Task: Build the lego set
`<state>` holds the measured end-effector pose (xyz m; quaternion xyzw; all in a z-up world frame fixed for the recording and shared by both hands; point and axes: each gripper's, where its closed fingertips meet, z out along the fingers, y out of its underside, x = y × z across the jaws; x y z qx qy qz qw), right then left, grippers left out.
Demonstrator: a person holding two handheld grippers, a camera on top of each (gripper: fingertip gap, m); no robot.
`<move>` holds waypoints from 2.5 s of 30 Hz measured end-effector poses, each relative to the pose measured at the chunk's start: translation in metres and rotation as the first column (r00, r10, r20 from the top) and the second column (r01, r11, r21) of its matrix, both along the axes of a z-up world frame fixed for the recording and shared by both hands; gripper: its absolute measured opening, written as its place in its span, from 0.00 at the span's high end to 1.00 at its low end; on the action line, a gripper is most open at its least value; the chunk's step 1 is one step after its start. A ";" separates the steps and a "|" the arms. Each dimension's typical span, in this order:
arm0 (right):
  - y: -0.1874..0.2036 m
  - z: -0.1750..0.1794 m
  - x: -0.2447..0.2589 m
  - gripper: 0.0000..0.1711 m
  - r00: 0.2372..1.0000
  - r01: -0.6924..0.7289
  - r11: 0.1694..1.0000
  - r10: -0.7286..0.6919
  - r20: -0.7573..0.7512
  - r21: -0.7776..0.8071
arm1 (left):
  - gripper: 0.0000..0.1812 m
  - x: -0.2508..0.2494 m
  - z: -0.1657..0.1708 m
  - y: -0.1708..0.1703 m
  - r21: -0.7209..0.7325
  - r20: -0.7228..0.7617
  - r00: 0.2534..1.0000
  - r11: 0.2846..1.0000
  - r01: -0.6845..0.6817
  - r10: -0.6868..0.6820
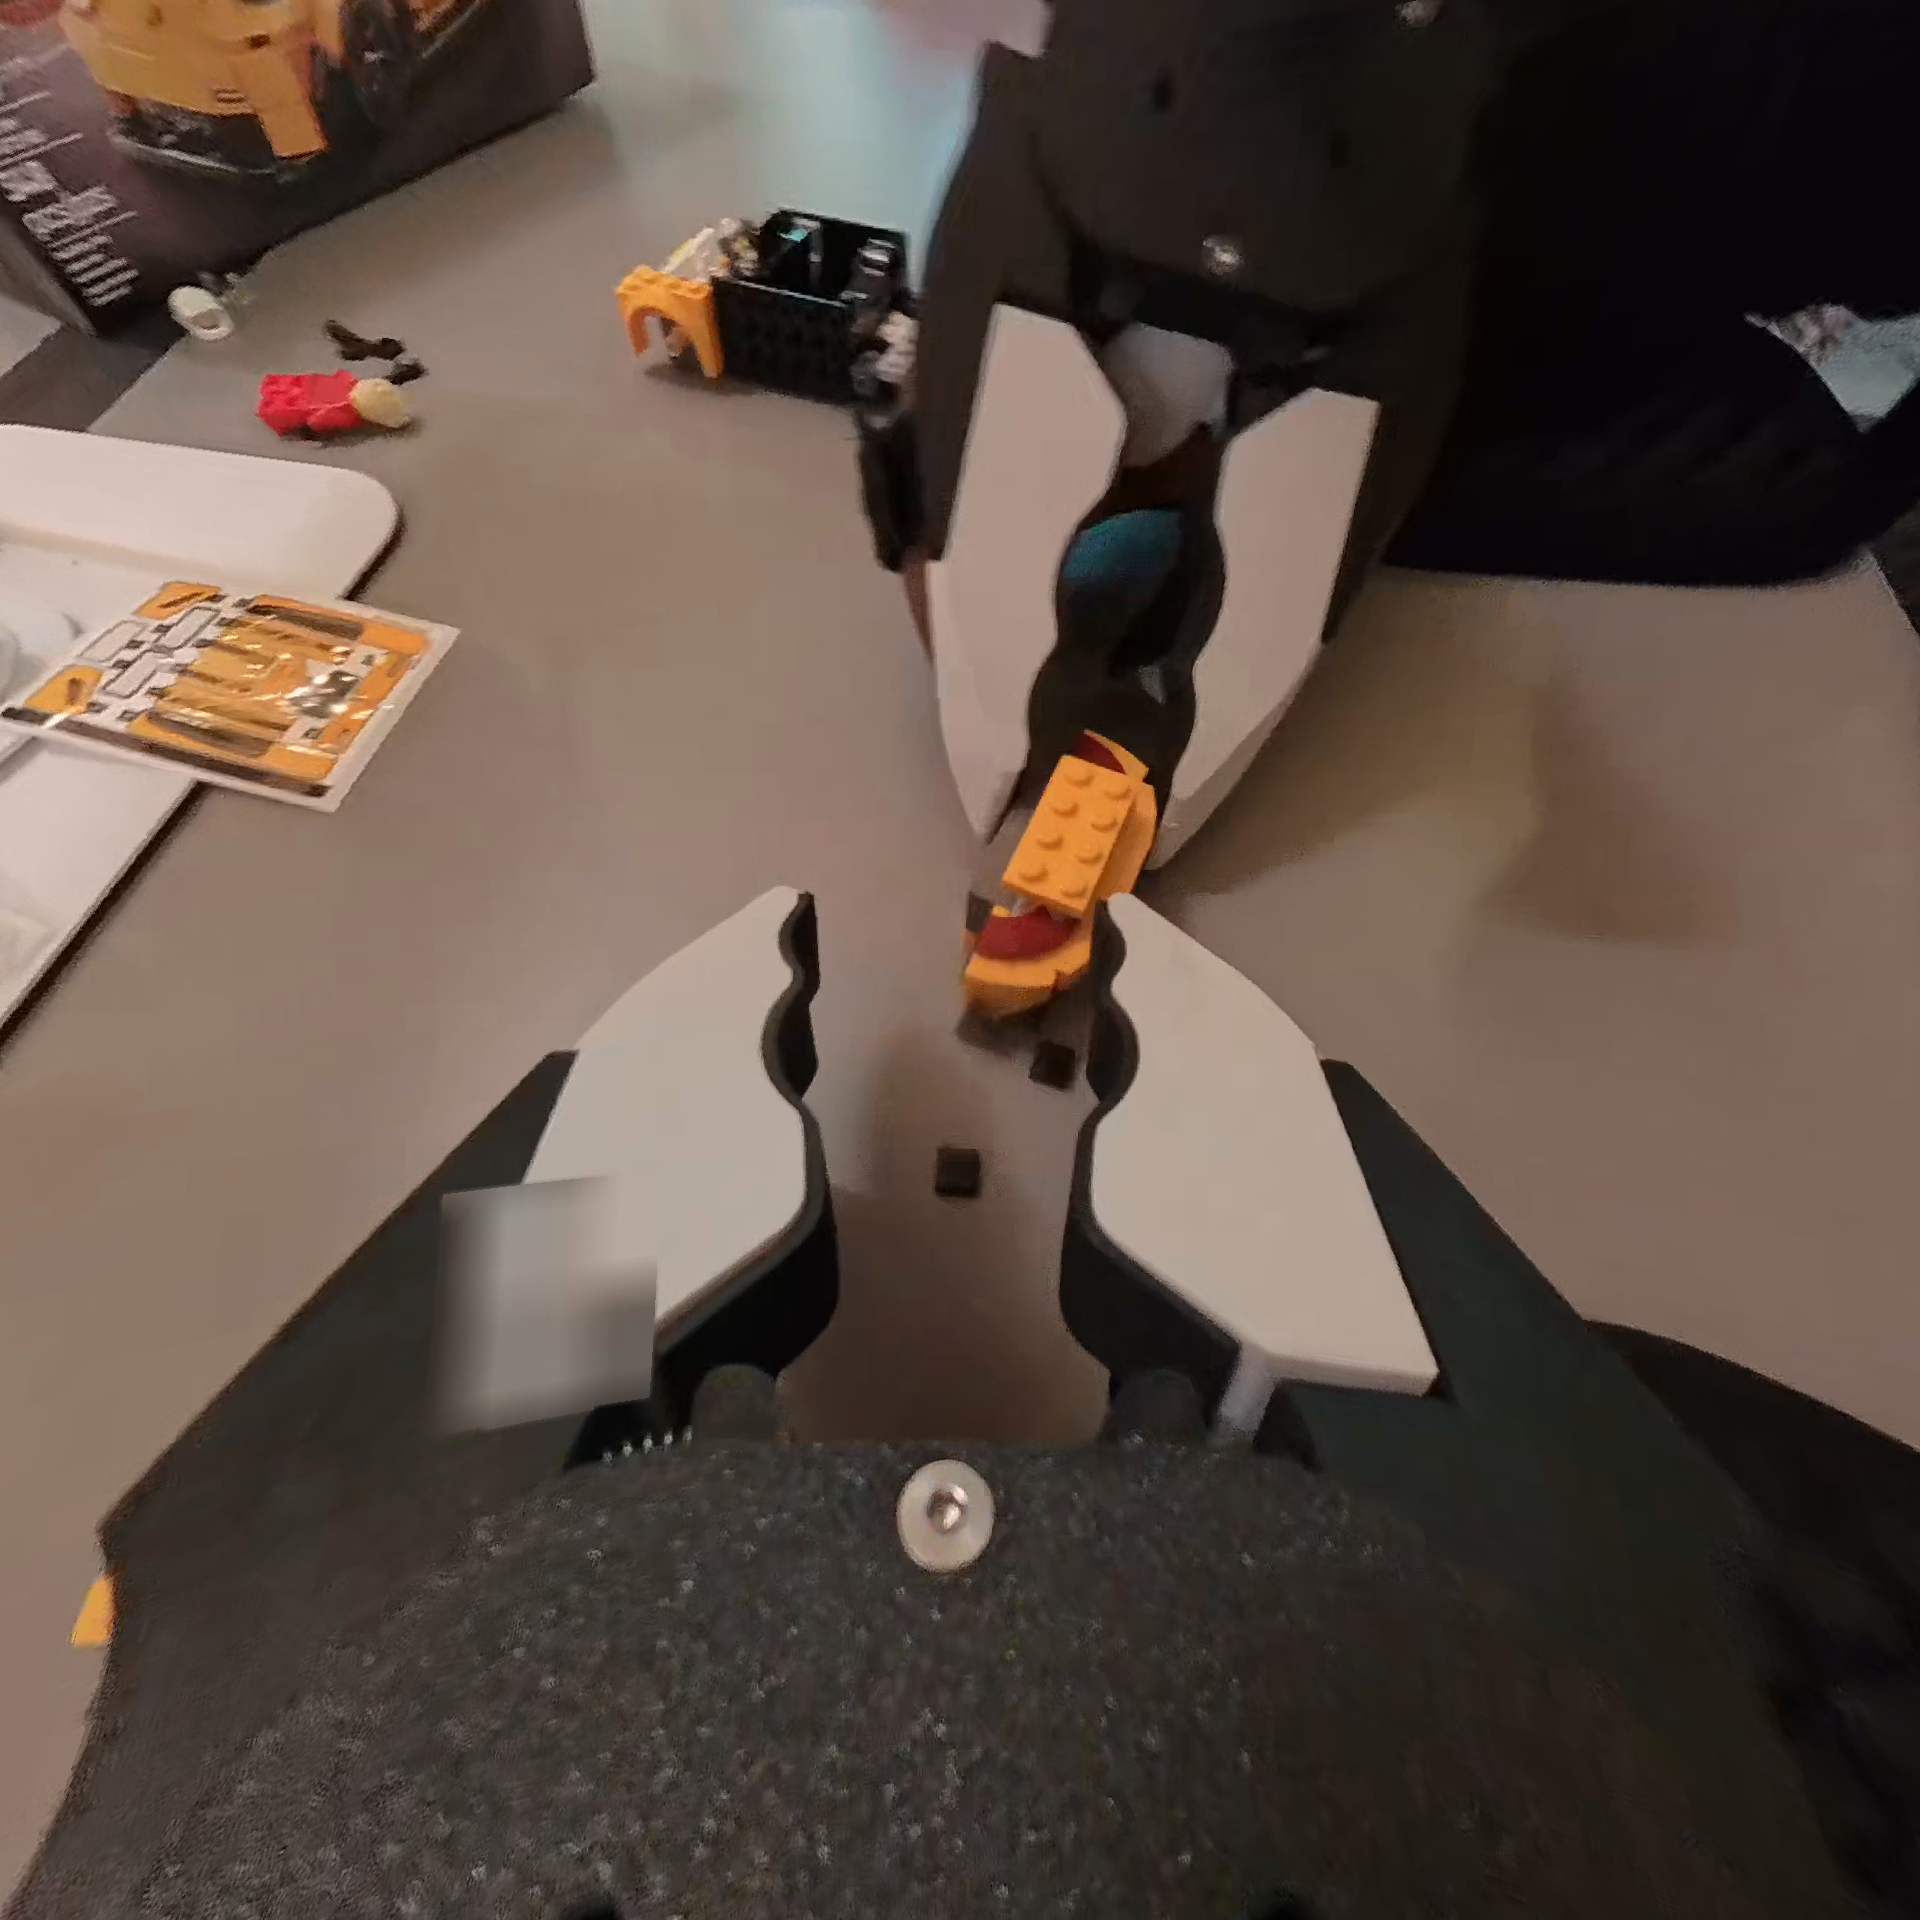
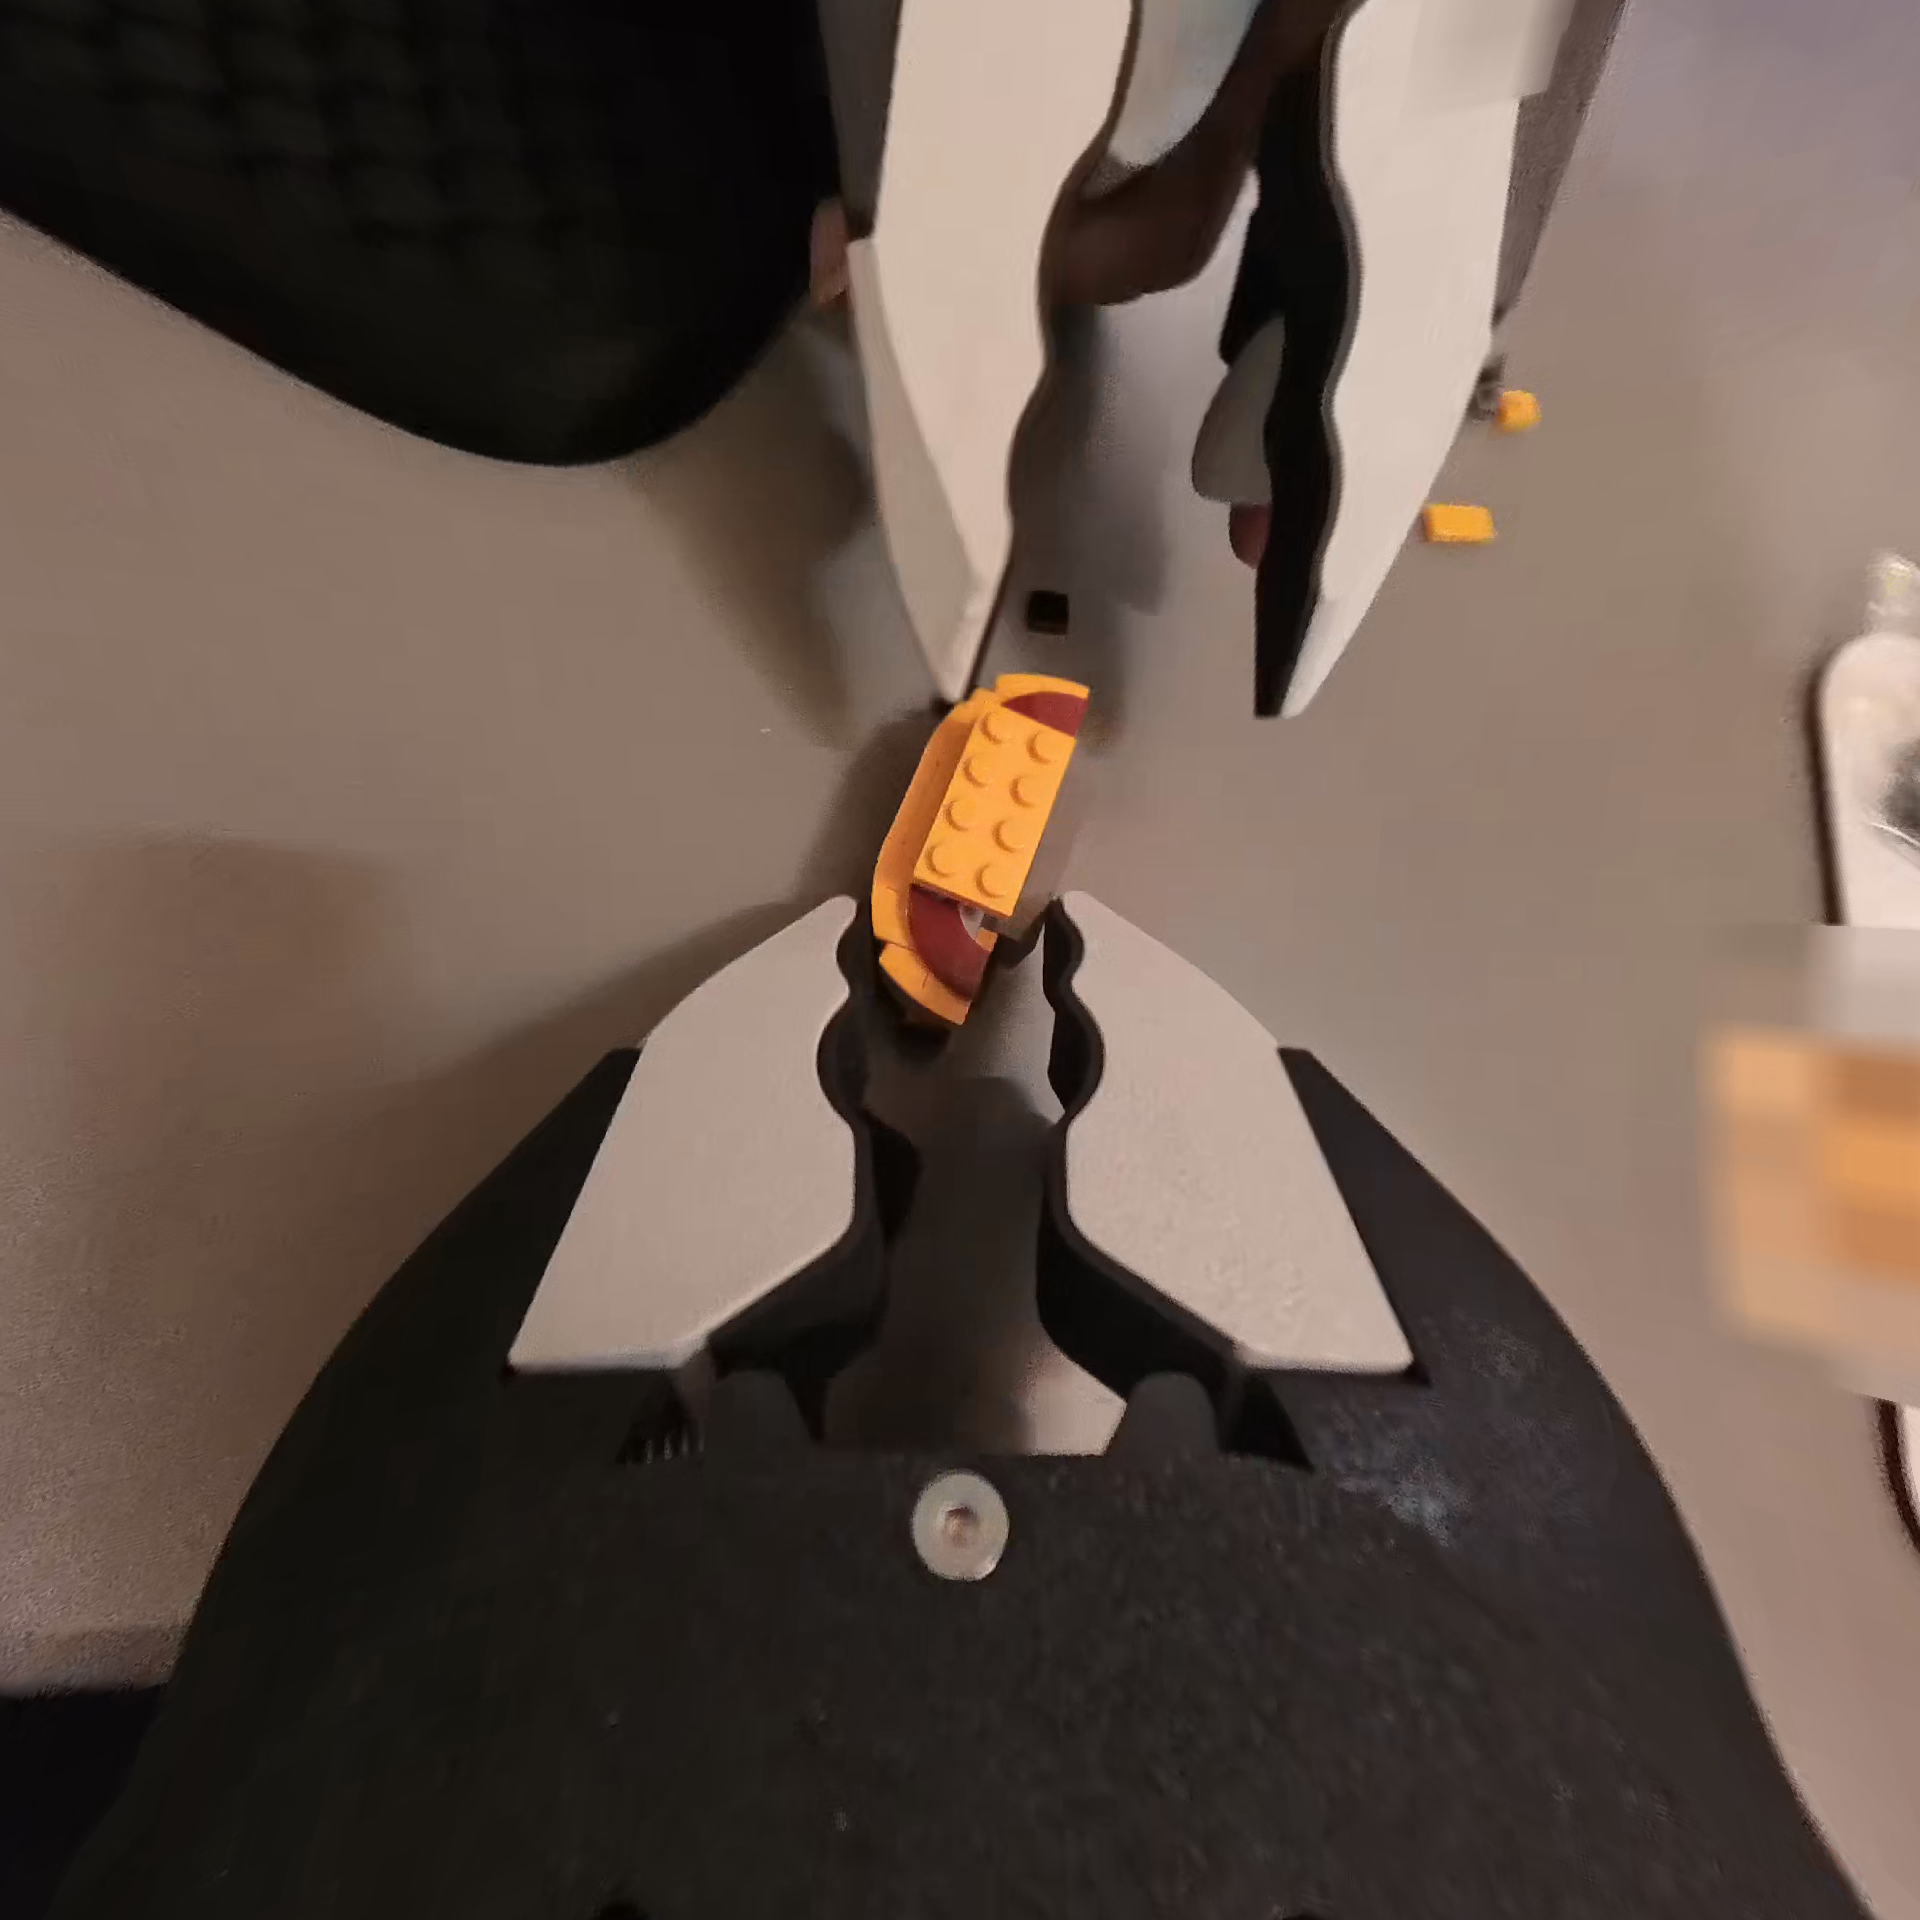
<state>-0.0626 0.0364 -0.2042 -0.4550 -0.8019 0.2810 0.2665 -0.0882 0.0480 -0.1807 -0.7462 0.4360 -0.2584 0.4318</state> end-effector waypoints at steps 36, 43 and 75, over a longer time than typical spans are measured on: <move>0.011 0.002 0.003 0.82 0.999 0.001 1.000 0.000 -0.048 0.025 | 0.83 0.010 -0.020 -0.010 -0.016 -0.131 0.990 0.999 0.047 -0.049; 0.013 0.010 0.007 0.82 0.998 0.014 0.999 -0.015 -0.061 -0.029 | 0.83 0.009 -0.020 -0.008 -0.001 -0.139 0.989 0.999 0.044 -0.044; 0.022 0.013 0.009 0.84 0.996 0.070 0.996 -0.073 -0.060 -0.052 | 0.87 -0.017 -0.002 0.016 0.062 -0.077 0.989 0.990 -0.124 0.129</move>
